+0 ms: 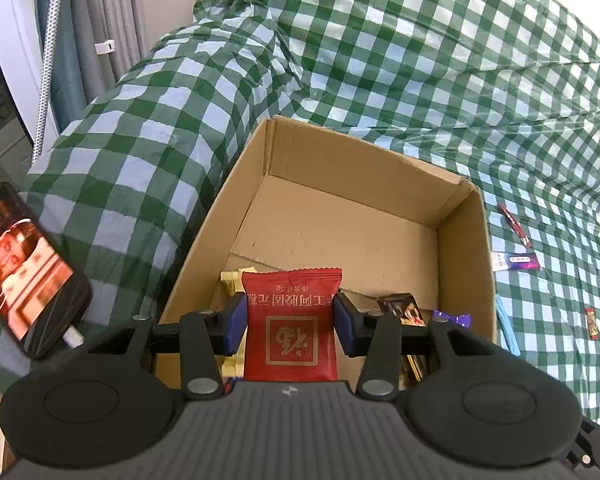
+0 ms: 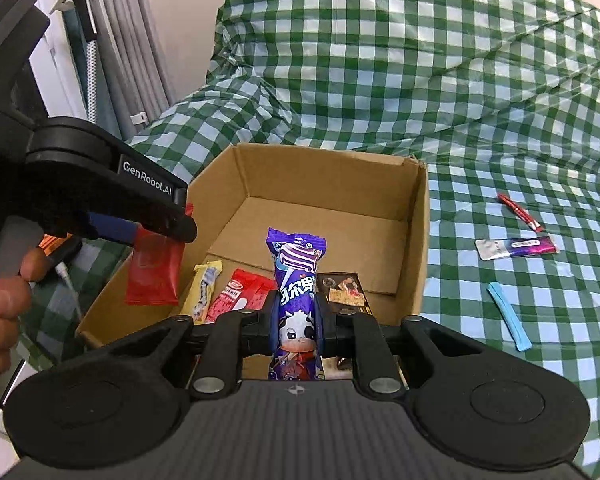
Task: Organize snacks
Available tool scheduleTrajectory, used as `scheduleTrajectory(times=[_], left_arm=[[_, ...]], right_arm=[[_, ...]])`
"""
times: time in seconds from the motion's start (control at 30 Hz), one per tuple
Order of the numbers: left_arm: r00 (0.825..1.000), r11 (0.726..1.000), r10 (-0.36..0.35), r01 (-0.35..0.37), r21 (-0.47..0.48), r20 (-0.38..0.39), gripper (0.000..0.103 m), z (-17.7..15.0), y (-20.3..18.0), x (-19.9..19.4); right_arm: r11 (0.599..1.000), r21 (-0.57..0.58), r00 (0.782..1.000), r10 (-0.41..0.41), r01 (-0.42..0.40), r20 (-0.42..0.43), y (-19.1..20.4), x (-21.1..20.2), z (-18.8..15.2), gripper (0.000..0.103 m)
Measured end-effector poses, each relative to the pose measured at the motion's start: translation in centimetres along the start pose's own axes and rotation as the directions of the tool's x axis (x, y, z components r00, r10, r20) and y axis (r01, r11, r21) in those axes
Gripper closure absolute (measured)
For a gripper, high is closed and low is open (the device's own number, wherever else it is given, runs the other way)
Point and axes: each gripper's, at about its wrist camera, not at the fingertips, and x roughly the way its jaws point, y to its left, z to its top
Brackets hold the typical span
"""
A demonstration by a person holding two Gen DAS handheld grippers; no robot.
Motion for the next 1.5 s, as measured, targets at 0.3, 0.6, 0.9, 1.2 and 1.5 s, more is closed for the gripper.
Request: scheduleTrajectory(times=[0.3, 0.6, 0.9, 1.2, 1.5], left_arm=[[1.000, 1.000, 0.016, -0.016, 0.011, -0.027, 0.052, 1.3, -0.9, 3.7], [0.998, 0.999, 0.034, -0.032, 0.029, -0.054, 0.051, 1.6, -0.9, 6.1], [0.999, 0.997, 0.054, -0.054, 0.054, 0.007, 0.000, 0.7, -0.2, 3.5], [0.997, 0.996, 0.057, -0.054, 0.067, -0.042, 0.000, -4.7, 1.2, -1.4], [0.998, 0.994, 0.050, -0.053, 0.096, 0.025, 0.000, -9.7, 1.7, -8.1]], right_arm=[[1.000, 0.006, 0.999, 0.002, -0.002, -0.041, -0.8, 3.7, 0.3, 0.085], [1.000, 0.014, 0.998, -0.011, 0.011, -0.064, -1.7, 5.7, 0.5, 0.085], [0.997, 0.074, 0.998, 0.011, -0.007, -0.056, -2.2, 4.2, 1.1, 0.040], [0.997, 0.071, 0.996, 0.031, -0.025, -0.078, -0.8, -1.4, -1.1, 0.021], [0.999, 0.033, 1.000, 0.012, -0.012, 0.002, 1.0, -8.7, -3.2, 0.017]])
